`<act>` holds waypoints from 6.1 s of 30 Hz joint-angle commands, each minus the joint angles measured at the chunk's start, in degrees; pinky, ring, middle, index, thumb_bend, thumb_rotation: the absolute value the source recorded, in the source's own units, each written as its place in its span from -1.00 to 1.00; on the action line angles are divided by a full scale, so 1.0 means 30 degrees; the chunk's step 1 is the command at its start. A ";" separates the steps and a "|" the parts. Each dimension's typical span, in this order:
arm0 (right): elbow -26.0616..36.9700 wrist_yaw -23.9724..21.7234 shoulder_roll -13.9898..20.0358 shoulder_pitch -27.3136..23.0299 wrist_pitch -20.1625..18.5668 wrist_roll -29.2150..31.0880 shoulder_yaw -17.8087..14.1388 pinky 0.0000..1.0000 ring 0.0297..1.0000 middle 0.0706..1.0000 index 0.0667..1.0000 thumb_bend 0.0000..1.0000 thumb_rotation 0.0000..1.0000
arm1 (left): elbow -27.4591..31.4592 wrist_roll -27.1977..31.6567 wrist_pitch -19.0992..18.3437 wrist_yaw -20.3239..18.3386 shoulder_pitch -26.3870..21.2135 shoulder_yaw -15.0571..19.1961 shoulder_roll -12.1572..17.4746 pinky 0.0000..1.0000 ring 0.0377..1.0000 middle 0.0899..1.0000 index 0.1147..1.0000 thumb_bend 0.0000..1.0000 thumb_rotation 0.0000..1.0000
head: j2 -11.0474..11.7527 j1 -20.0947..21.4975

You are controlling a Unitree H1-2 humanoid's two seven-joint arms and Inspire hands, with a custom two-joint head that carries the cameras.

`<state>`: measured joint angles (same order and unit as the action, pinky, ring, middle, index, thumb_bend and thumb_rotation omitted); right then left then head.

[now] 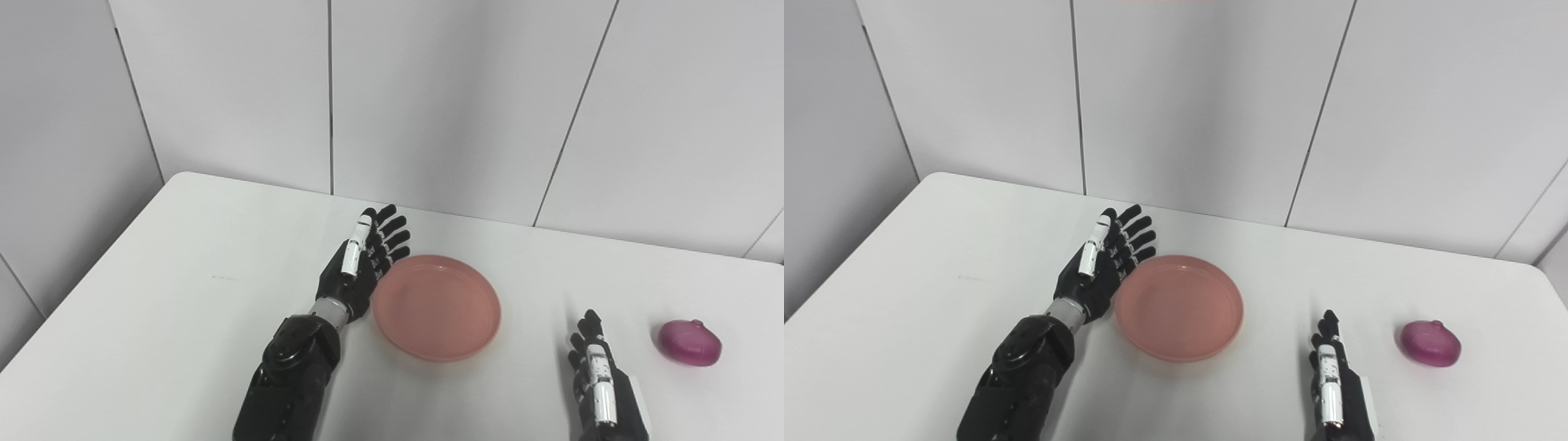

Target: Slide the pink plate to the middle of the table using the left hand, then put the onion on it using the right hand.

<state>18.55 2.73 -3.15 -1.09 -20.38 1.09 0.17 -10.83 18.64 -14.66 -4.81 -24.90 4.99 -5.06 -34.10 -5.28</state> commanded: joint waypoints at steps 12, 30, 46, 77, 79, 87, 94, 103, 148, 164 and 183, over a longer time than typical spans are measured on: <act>0.0166 0.0224 -0.0800 -0.0465 0.0551 -0.0122 0.0329 1.00 1.00 1.00 1.00 -0.52 1.00 | 0.1464 -0.0091 -0.0046 0.0257 0.0103 -0.0516 -0.0745 0.86 0.87 0.89 0.85 -0.16 1.00 | -0.0489 0.1739; -0.0168 0.0581 -0.0974 -0.0583 0.1016 -0.0884 0.0729 1.00 1.00 1.00 1.00 -0.43 1.00 | 0.1780 0.0252 -0.0375 -0.0113 0.0212 -0.1120 -0.0649 0.85 0.87 0.88 0.85 -0.16 1.00 | -0.0743 0.2436; -0.0252 0.0646 -0.0982 -0.0602 0.1543 -0.1328 0.0849 1.00 0.98 1.00 1.00 -0.43 1.00 | 0.2056 0.0070 -0.0152 -0.0470 0.0255 -0.1141 -0.0454 0.84 0.86 0.87 0.83 -0.14 1.00 | -0.0855 0.2954; 0.2508 0.1531 0.2844 -0.1692 0.1718 -0.9536 0.0579 0.68 0.82 0.86 0.86 -0.23 0.77 | 0.3735 0.0172 -0.0120 -0.0643 0.1150 -0.0695 0.0020 0.83 0.83 0.84 0.81 -0.11 1.00 | -0.0985 0.5037; 0.2557 0.1498 0.3333 -0.1781 0.1729 -0.9970 0.0380 0.67 0.81 0.86 0.86 -0.18 0.63 | 0.3703 0.0272 -0.0092 -0.0730 0.1181 -0.0629 0.0105 0.84 0.84 0.85 0.82 -0.12 1.00 | -0.0975 0.5146; 0.2889 0.1420 0.4526 -0.1941 0.1327 -1.1472 -0.0399 0.58 0.76 0.84 0.89 0.13 0.19 | 0.3542 0.0379 0.0031 -0.0948 0.1253 -0.0397 0.0258 0.84 0.85 0.86 0.83 -0.11 1.00 | -0.0957 0.5557; 0.2388 0.1837 0.5383 -0.2115 0.1226 -1.2779 -0.1419 0.60 0.75 0.81 0.85 0.46 -0.09 | 0.3511 0.0285 0.0290 -0.1001 0.1371 -0.0210 0.0426 0.84 0.85 0.86 0.83 -0.11 1.00 | -0.0903 0.6078; 0.1489 0.2421 0.5959 -0.2176 0.1335 -1.4001 -0.2098 0.56 0.74 0.80 0.80 0.62 -0.29 | 0.3236 0.0456 0.0532 -0.1196 0.1434 0.0038 0.0581 0.85 0.86 0.86 0.82 -0.11 1.00 | -0.0856 0.6785; -0.4904 0.0285 0.7831 -0.4323 -0.1987 -1.4189 -0.2206 0.51 0.77 0.83 0.84 1.00 -0.07 | 0.1917 0.1213 0.1189 -0.2157 0.1334 0.0451 0.1107 0.87 0.86 0.86 0.84 -0.09 1.00 | -0.0755 0.8037; -0.5993 0.0449 0.8239 -0.4962 -0.1810 -1.2921 -0.1796 0.49 0.71 0.79 0.80 1.00 -0.19 | 0.2072 0.1151 0.1012 -0.1985 0.1289 0.0535 0.0983 0.85 0.85 0.85 0.82 -0.08 1.00 | -0.0775 0.8064; -0.5509 -0.0229 0.8554 -0.5126 -0.1976 -1.1330 -0.1503 0.41 0.63 0.70 0.73 1.00 -0.30 | 0.2010 0.1177 0.1078 -0.2005 0.1340 0.0605 0.0955 0.87 0.86 0.86 0.83 -0.09 1.00 | -0.0842 0.8067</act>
<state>0.61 2.87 21.43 -14.40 -26.62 -33.10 -4.82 -6.10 21.24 -13.74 -10.07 -19.11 6.89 -2.03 -36.65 18.98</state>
